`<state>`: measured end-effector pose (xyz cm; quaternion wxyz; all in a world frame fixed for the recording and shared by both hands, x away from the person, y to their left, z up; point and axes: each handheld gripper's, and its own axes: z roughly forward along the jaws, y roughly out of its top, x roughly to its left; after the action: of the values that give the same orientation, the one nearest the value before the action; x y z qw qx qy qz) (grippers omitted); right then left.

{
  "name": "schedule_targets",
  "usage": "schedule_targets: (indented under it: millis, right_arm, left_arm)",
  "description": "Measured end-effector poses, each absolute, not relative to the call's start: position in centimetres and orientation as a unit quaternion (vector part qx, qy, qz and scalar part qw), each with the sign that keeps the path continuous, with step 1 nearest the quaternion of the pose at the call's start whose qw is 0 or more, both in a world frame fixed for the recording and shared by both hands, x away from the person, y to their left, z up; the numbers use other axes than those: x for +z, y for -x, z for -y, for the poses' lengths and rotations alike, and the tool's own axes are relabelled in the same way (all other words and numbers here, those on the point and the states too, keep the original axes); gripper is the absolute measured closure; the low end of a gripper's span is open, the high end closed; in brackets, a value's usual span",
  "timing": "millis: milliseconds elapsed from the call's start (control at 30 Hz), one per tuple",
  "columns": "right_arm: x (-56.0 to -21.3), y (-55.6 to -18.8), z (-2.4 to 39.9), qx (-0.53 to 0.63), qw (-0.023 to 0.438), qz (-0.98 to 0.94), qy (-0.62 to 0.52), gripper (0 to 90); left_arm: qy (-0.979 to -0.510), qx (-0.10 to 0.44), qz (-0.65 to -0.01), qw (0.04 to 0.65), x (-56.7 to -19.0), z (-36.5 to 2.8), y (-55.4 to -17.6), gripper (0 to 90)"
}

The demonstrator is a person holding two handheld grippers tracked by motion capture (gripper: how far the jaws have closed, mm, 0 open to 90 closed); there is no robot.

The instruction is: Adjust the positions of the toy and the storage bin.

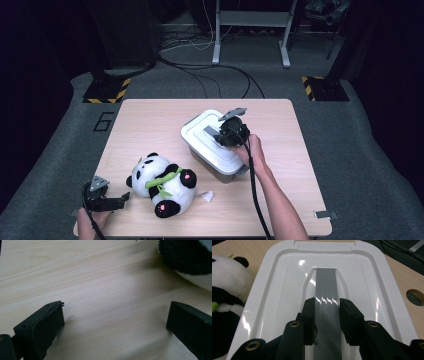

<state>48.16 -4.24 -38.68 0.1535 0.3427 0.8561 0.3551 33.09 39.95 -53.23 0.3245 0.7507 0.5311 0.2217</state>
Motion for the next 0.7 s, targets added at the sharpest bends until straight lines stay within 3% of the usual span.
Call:
schedule_targets:
  millis: [700]
  right_arm:
    - [-38.55,-48.17,4.04,0.346,0.156,-0.859,-0.343,66.5]
  left_arm:
    - [-0.754,0.22,-0.529,0.322,-53.19,-39.9,-33.06,0.2]
